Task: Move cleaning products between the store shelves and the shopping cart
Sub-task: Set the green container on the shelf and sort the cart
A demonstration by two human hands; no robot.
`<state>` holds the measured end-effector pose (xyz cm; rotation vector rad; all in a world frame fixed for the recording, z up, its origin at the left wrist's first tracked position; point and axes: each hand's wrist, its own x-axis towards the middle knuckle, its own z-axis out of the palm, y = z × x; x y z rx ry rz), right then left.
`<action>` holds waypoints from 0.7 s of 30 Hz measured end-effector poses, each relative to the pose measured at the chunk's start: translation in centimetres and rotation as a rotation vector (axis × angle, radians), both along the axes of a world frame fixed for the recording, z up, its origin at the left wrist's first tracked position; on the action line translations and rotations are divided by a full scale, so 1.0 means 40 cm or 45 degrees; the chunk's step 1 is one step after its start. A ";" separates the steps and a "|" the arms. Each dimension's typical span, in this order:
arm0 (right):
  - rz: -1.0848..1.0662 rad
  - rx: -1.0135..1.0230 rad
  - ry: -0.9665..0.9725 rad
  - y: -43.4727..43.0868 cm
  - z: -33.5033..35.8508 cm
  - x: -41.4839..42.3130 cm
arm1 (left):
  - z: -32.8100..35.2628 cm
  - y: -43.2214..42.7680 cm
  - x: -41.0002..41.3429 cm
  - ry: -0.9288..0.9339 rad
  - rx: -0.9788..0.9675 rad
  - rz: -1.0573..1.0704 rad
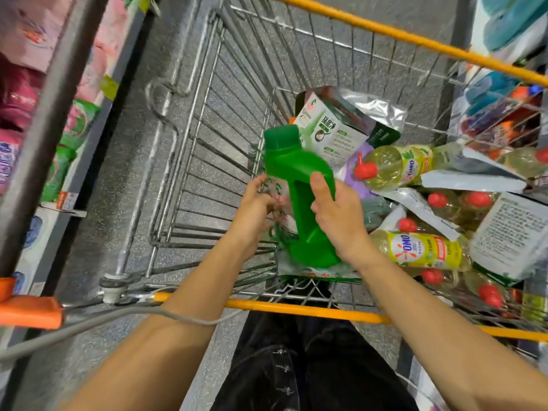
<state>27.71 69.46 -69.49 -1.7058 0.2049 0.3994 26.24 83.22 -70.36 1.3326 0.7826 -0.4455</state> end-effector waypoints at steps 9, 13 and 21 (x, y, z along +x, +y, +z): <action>-0.122 0.452 0.175 -0.083 0.282 0.028 | 0.142 -0.005 0.041 -0.240 -0.138 -0.252; -0.204 0.559 0.203 -0.111 0.379 -0.001 | 0.246 -0.037 0.027 -0.304 -0.193 -0.304; -0.402 0.203 -0.343 -0.190 0.462 -0.158 | 0.445 -0.122 -0.053 -0.527 -0.172 -0.289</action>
